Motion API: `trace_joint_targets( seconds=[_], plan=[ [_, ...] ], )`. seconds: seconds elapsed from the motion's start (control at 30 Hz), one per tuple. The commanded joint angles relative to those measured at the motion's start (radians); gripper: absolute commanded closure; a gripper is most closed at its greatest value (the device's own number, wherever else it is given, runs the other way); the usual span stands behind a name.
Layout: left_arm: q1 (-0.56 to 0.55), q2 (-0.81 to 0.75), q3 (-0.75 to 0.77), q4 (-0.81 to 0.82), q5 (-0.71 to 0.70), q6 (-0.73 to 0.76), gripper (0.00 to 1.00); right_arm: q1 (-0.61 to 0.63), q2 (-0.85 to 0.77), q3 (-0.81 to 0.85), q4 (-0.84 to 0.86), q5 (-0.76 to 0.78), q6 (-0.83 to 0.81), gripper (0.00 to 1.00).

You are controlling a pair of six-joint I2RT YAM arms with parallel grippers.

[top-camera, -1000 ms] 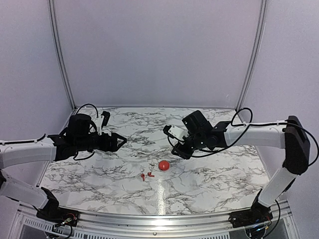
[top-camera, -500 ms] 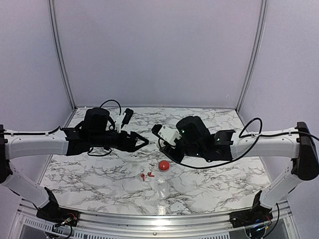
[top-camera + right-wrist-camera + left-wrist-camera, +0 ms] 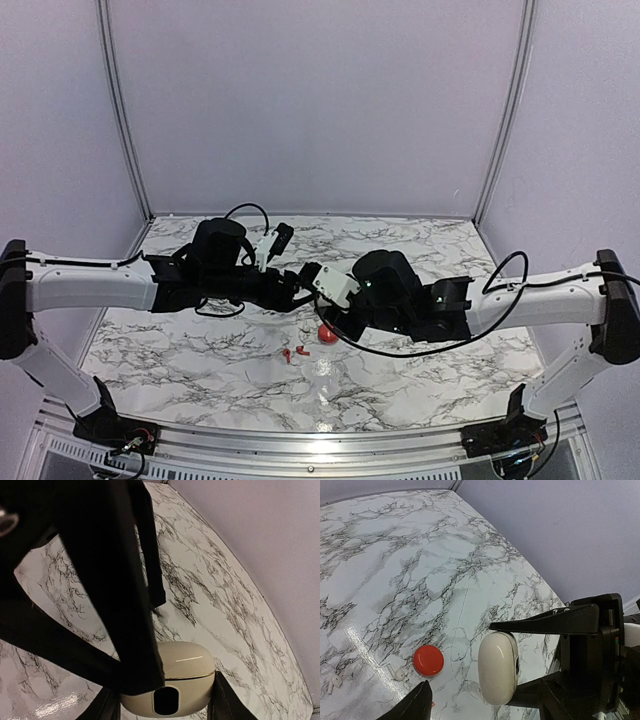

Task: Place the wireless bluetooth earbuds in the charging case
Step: Pass from the right arm to the left

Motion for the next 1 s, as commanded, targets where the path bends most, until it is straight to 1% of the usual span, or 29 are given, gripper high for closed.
trace_joint_targets(
  seconds=[0.0,0.17,0.6,0.87,0.97],
  plan=[
    [-0.006,0.016,0.018,0.037,-0.003,-0.012,0.27,0.011,-0.049,-0.010,0.088,0.016,-0.015,0.65],
    [-0.010,0.032,0.015,0.056,0.009,-0.030,0.32,0.012,-0.053,-0.007,0.093,0.011,-0.022,0.65],
    [-0.016,0.059,0.018,0.090,0.066,-0.044,0.59,0.018,-0.038,-0.002,0.106,0.037,-0.043,0.65],
    [-0.016,0.081,0.033,0.096,0.091,-0.050,0.68,0.020,-0.037,-0.008,0.118,0.044,-0.053,0.65],
    [-0.018,0.085,0.035,0.100,0.101,-0.052,0.75,0.020,-0.037,-0.010,0.120,0.044,-0.056,0.65]
  ],
)
